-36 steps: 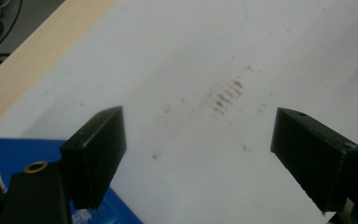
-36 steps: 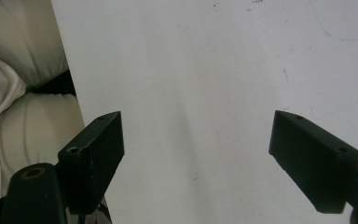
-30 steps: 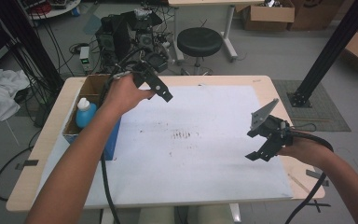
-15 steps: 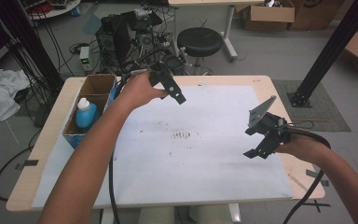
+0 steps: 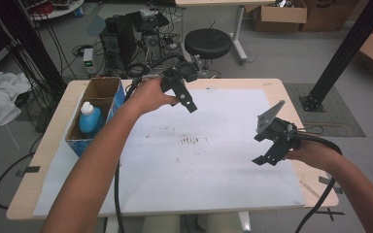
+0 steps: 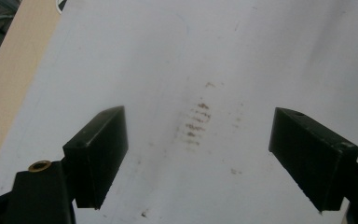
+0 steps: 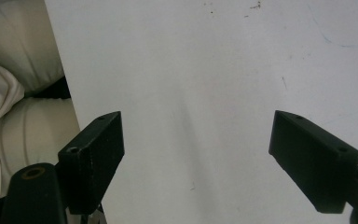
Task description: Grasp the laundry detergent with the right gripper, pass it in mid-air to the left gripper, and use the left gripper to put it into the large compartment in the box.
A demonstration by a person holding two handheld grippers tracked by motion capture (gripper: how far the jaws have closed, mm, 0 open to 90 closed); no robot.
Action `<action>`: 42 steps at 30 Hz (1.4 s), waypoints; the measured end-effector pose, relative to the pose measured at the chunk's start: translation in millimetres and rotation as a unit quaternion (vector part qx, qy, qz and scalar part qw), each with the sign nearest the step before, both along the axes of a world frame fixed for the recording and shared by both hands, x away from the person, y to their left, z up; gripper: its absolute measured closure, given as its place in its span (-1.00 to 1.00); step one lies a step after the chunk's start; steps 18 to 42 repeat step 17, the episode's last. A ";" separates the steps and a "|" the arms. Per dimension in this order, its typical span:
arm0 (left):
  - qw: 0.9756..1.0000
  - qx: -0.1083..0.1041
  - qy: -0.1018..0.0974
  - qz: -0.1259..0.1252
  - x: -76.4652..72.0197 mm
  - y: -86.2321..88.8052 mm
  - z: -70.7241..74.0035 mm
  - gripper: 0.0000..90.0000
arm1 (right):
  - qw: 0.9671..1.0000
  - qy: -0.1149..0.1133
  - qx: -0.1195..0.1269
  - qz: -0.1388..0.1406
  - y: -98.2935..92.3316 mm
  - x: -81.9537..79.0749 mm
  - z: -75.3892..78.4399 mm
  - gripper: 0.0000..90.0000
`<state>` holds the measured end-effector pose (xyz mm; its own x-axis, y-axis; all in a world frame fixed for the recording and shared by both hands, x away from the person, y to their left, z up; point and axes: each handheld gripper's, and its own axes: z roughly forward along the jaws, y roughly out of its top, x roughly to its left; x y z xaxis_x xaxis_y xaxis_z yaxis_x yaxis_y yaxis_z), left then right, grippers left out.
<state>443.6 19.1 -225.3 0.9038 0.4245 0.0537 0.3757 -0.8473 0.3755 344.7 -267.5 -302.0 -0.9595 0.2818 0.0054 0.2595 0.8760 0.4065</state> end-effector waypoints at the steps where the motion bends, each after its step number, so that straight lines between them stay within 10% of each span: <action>1: 1.000 0.000 0.000 0.000 0.0 0.0 -0.1 -0.55 | 1.000 0.001 0.000 -0.001 0.1 -0.1 0.1 -0.61; 42: 1.000 0.001 -0.001 0.001 -1.5 3.3 1.3 -0.55 | 1.000 -0.002 0.003 0.002 2.8 -0.7 0.0 -0.61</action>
